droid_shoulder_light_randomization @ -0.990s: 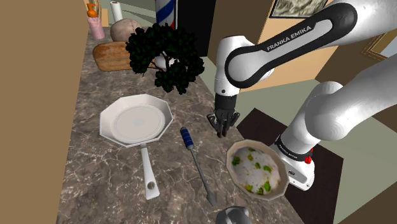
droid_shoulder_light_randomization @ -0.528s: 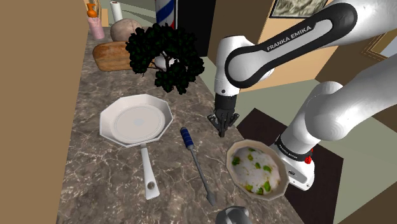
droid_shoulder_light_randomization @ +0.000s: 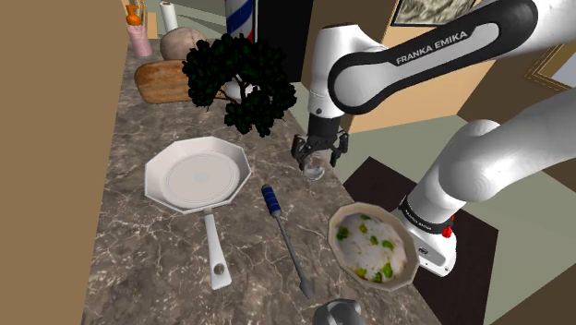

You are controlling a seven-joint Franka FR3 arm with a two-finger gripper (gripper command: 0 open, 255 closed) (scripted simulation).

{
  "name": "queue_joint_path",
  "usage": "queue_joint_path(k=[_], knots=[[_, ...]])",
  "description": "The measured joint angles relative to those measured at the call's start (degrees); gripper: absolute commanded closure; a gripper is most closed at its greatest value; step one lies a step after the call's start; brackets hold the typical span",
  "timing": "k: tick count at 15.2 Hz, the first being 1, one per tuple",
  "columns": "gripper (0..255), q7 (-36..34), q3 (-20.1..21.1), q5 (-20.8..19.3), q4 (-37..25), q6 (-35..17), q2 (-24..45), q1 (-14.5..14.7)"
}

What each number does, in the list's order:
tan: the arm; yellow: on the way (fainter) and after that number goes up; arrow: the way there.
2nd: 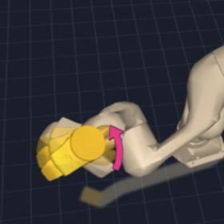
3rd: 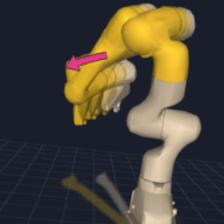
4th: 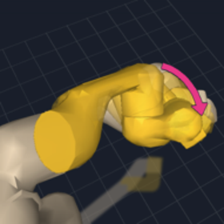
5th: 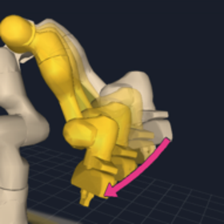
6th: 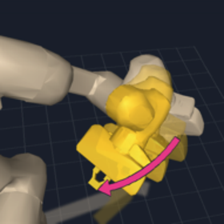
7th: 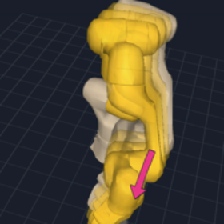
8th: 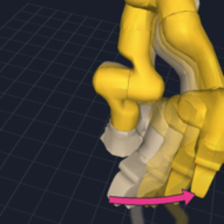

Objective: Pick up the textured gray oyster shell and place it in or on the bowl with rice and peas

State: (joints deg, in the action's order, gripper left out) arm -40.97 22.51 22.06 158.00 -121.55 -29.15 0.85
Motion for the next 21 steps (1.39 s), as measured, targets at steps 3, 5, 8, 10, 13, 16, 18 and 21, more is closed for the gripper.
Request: queue_joint_path(k=[3, 5, 8, 10, 13, 16, 18, 21], knots=[[0, -0.94, 0.88, -0.78, 0.43, -2.12, 1.07, -0.61], [0, -1.02, 1.38, -0.43, 1.39, -3.93, 1.85, -0.45], [0, -0.93, 2.09, 0.2, 2.78, -6.99, 3.54, -0.23], [0, -0.92, 2.2, 0.21, 2.83, -7.56, 4.02, -0.28], [0, -0.92, 2.24, 0.23, 2.87, -7.73, 4.13, -0.28], [255, -0.92, 2.24, 0.24, 2.84, -7.76, 4.12, -0.27], [255, -0.92, 2.24, 0.22, 2.86, -7.75, 4.14, -0.29], [255, -0.92, 2.24, 0.22, 2.86, -7.74, 4.15, -0.29]])
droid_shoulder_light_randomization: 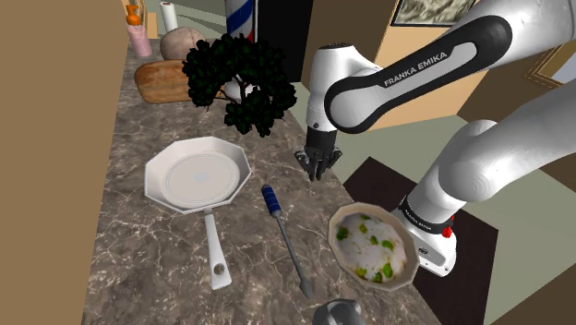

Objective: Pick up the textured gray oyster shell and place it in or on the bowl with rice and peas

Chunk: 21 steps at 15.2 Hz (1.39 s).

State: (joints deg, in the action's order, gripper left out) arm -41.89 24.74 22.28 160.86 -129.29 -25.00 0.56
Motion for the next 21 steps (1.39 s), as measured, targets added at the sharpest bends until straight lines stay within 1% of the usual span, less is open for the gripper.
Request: queue_joint_path(k=[3, 4, 5, 6, 9, 11, 14, 18, 21], knots=[[255, 0.0, 0.0, 0.0, 0.0, 0.0, 0.0, 0.0], [0, 0.0, 0.0, 0.0, 0.0, 0.0, 0.0, 0.0], [0, 0.0, 0.0, 0.0, 0.0, 0.0, 0.0, 0.0], [0, 0.29, -0.16, -1.03, -0.85, 0.75, 0.19, -0.55], [0, 2.71, -1.38, -6.52, -4.77, 3.99, 1.39, -3.48], [0, 3.76, -1.67, -9.65, -7.6, 5.96, 2.52, -4.84], [0, 3.97, -1.39, -10.75, -7.63, 4.59, 4.06, -5.35], [0, 3.84, -0.84, -10.97, -5.87, 0.77, 6.21, -5.55], [0, 3.64, -0.56, -10.97, -5.38, -0.49, 6.98, -5.53]])
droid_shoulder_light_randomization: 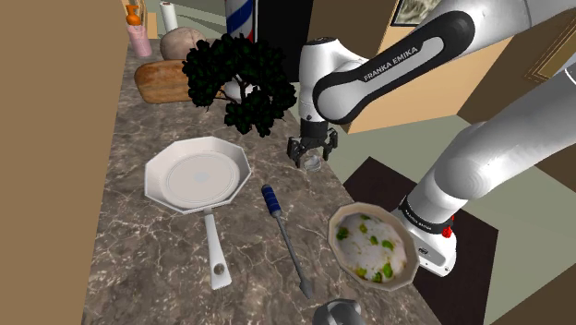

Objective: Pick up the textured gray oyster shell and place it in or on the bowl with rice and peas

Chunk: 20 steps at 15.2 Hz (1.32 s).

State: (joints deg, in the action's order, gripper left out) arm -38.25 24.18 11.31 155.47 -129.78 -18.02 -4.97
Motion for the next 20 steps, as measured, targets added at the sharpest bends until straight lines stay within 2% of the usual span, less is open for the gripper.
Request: queue_joint_path(k=[4, 5, 15, 20], knots=[[0, -0.04, 0.04, -0.01, 0.05, -0.17, 0.1, 0.0], [255, -0.04, 0.04, -0.01, 0.05, -0.17, 0.1, 0.0], [255, -0.01, 0.03, 0.0, -0.02, -0.14, 0.05, 0.0], [255, 0.36, -0.61, 0.34, -1.21, 3.79, -2.7, 0.3]])
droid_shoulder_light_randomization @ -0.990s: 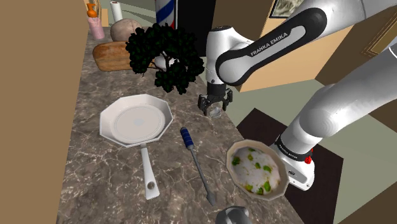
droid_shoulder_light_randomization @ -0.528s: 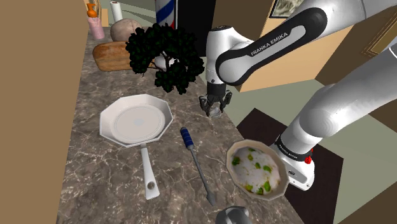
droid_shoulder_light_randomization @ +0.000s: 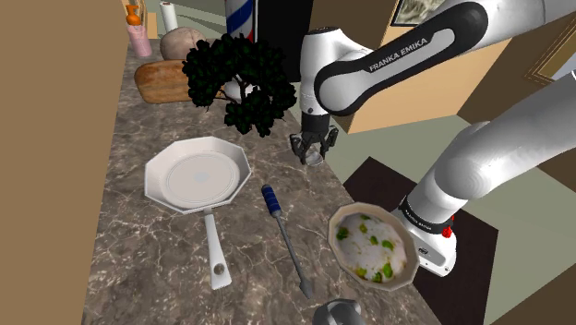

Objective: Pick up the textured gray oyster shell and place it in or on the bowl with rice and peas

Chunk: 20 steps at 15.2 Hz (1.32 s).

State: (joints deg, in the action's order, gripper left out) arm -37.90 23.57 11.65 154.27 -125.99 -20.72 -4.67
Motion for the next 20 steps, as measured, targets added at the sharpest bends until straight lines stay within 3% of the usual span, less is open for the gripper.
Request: queue_joint_path(k=[20], knots=[[255, 0.86, -3.26, -0.4, -8.91, 18.29, -9.47, 0.41]])
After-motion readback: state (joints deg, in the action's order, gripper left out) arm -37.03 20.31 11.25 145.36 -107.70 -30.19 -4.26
